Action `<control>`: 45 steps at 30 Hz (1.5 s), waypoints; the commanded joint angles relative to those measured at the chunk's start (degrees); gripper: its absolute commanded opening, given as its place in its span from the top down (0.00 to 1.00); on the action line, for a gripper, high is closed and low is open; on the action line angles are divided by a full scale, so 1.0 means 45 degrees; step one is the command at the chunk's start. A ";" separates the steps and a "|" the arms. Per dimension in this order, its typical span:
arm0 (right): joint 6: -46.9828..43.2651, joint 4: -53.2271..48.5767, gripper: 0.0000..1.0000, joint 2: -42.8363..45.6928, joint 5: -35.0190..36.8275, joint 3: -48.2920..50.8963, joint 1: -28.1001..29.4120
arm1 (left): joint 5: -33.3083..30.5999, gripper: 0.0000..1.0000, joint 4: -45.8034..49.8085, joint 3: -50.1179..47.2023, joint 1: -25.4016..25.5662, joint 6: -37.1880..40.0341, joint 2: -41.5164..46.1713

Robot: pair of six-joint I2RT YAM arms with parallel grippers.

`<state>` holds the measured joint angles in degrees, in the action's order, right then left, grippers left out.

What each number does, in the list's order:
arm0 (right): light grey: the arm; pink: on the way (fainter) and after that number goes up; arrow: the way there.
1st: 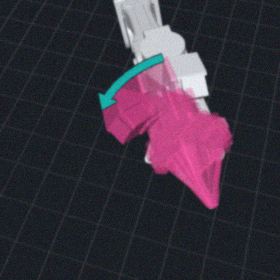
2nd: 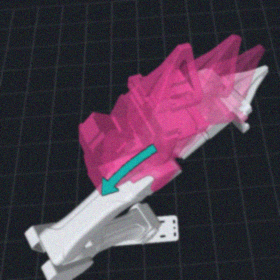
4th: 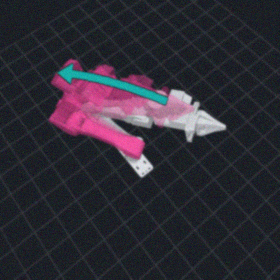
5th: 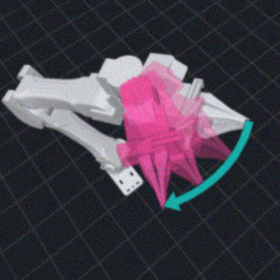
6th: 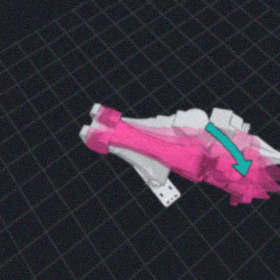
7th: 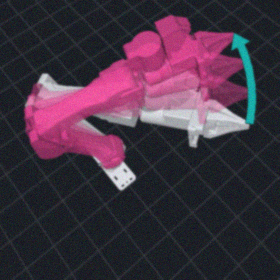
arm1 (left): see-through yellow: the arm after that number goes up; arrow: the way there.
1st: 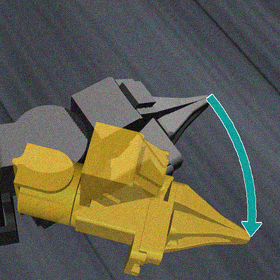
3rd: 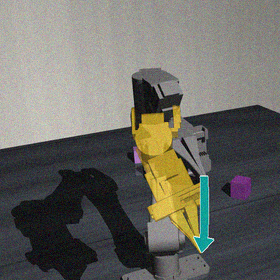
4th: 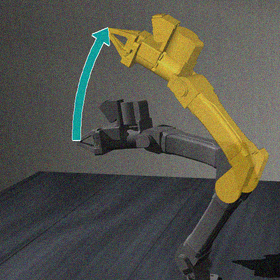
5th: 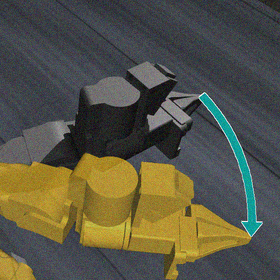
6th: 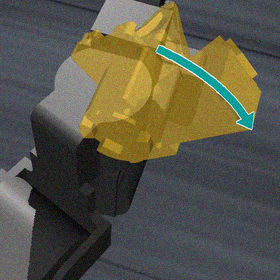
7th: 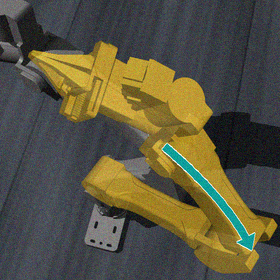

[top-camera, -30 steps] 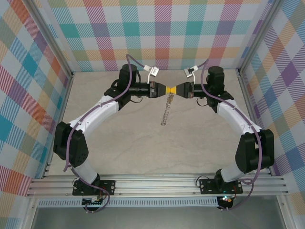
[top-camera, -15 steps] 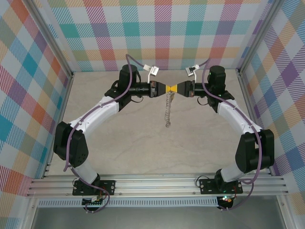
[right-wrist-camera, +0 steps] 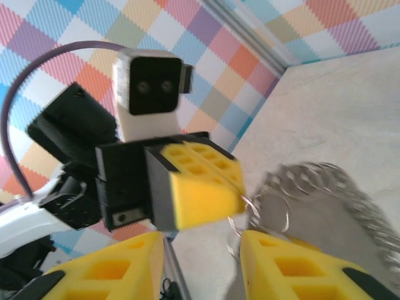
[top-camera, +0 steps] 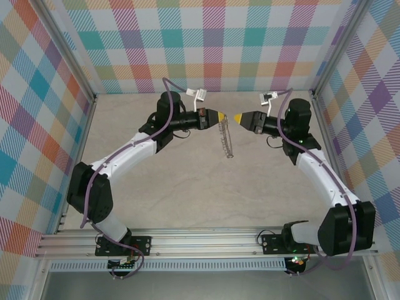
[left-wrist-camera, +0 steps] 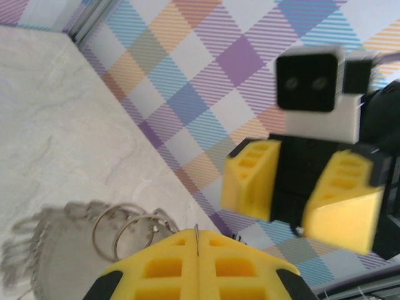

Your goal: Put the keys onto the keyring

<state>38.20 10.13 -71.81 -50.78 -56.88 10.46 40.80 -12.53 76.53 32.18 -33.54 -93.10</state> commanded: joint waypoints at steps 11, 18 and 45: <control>-0.0929 0.0482 0.49 0.0058 0.0005 0.0896 0.0267 | 0.0274 1.00 -0.1296 0.0295 0.0172 -0.0435 0.0835; -0.1112 0.0521 0.47 -0.0313 0.0040 0.0323 0.0789 | 0.0406 1.00 -0.1277 0.0495 0.0250 -0.0437 0.0701; -0.1144 0.0354 1.00 -0.0353 -0.0044 0.0180 0.1494 | -0.0396 1.00 -0.1888 0.0169 0.0343 -0.0755 0.0876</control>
<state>33.61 11.49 -74.89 -50.52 -56.58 16.62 39.88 -15.77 76.75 33.26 -35.79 -91.26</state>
